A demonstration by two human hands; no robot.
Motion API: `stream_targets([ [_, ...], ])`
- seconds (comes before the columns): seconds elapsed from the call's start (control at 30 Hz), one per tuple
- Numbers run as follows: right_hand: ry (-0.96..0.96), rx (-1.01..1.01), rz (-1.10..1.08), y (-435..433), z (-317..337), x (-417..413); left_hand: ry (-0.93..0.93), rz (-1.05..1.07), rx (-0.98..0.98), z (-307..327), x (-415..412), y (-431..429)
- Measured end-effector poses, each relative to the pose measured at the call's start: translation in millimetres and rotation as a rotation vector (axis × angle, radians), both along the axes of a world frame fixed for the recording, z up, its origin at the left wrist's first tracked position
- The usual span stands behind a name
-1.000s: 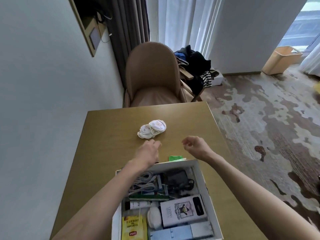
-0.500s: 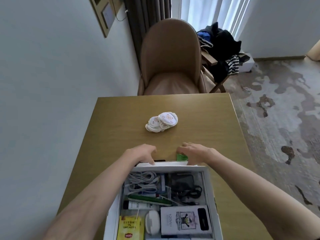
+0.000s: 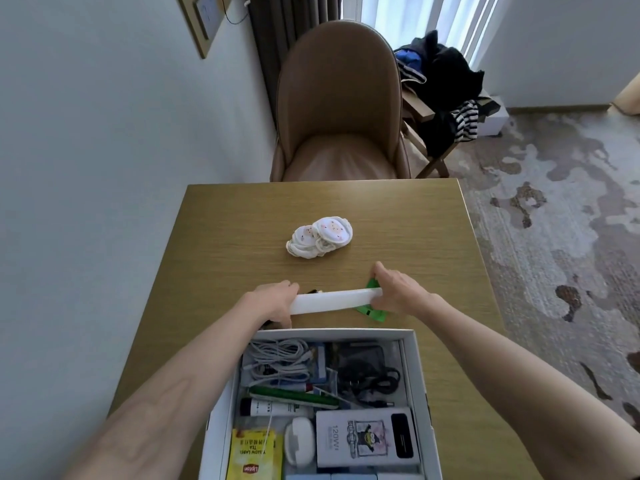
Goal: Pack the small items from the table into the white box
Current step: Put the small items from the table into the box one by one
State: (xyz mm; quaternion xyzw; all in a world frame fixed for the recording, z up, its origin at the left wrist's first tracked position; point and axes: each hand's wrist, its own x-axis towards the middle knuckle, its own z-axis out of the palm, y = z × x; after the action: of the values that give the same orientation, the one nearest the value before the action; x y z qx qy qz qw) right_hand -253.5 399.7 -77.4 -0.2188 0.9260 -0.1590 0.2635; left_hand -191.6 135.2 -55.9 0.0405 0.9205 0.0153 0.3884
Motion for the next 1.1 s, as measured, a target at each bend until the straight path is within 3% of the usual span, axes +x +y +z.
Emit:
stream_targets([
  [0.2, 0.004, -0.035, -0.059, 12, 9, 8, 0.085, 0.048, -0.003, -9, 1, -5],
  [0.5, -0.091, -0.252, -0.202, 20, 27, 15, 0.171, 0.114, 0.024, -1, 0, -8],
  [0.77, -0.031, -0.367, -0.423, 21, 29, 24, 0.285, 0.432, 0.306, 9, 7, -24],
  [0.97, -0.036, -0.329, -0.419, 25, 36, 27, 0.430, 0.638, 0.469, 24, 17, -43],
  [1.1, -0.048, -0.277, -0.489, 27, 35, 36, 0.532, 0.909, 0.658, 36, 27, -54],
])
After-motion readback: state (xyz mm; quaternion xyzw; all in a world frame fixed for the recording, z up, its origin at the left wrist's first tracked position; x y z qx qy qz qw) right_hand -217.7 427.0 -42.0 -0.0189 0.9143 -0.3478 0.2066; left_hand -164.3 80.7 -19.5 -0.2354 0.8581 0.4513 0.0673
